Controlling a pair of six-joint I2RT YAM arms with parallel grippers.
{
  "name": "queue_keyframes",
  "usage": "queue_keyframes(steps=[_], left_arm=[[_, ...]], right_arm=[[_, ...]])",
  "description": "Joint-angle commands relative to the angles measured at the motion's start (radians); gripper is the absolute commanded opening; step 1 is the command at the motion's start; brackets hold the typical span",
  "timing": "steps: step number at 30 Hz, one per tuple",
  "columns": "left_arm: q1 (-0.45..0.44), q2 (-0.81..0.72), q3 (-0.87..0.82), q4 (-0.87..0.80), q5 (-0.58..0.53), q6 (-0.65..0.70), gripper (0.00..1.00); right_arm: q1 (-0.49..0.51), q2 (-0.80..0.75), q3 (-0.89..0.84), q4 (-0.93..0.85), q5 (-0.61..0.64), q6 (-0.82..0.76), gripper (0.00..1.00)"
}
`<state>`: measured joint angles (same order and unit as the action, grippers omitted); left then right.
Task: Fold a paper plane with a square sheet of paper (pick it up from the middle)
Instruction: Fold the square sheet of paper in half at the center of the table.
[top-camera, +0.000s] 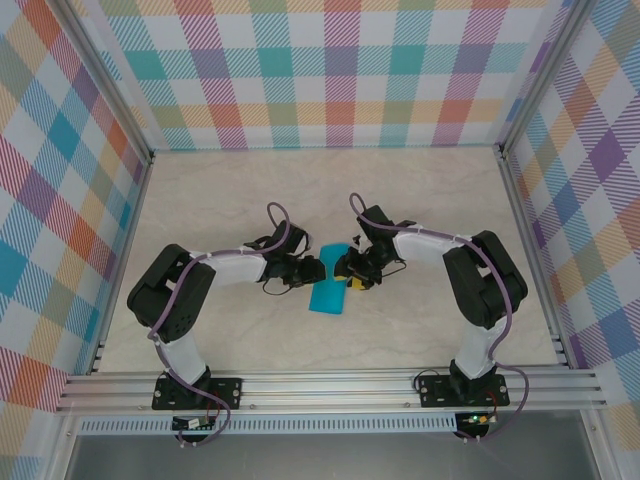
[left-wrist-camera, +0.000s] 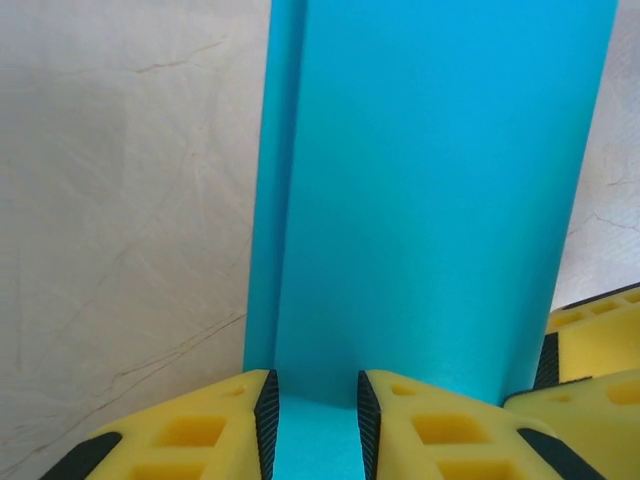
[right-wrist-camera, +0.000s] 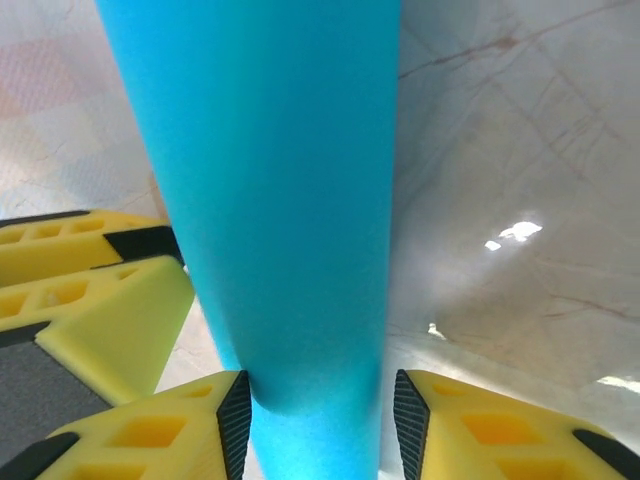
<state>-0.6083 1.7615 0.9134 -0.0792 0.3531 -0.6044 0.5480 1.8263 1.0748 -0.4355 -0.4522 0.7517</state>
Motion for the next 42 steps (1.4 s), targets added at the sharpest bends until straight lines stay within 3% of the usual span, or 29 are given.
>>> queue_keyframes(steps=[1,14,24,36,42], left_arm=[[-0.013,-0.089,0.009,-0.035,-0.037,0.032,0.31],[-0.012,-0.259,-0.074,-0.080,-0.192,0.007,0.34],[-0.011,-0.250,-0.058,-0.093,-0.189,0.007,0.36],[-0.011,-0.258,-0.055,-0.106,-0.183,0.004,0.36],[-0.011,-0.261,-0.057,-0.110,-0.180,0.010,0.36]], right_arm=[[0.003,0.012,0.010,-0.008,0.033,0.021,0.44],[0.013,0.083,0.114,-0.132,0.063,-0.069,0.47],[0.026,0.090,0.160,-0.218,0.021,-0.203,0.49],[0.026,0.140,0.183,-0.245,0.104,-0.164,0.51],[0.029,0.159,0.191,-0.241,0.066,-0.188,0.51]])
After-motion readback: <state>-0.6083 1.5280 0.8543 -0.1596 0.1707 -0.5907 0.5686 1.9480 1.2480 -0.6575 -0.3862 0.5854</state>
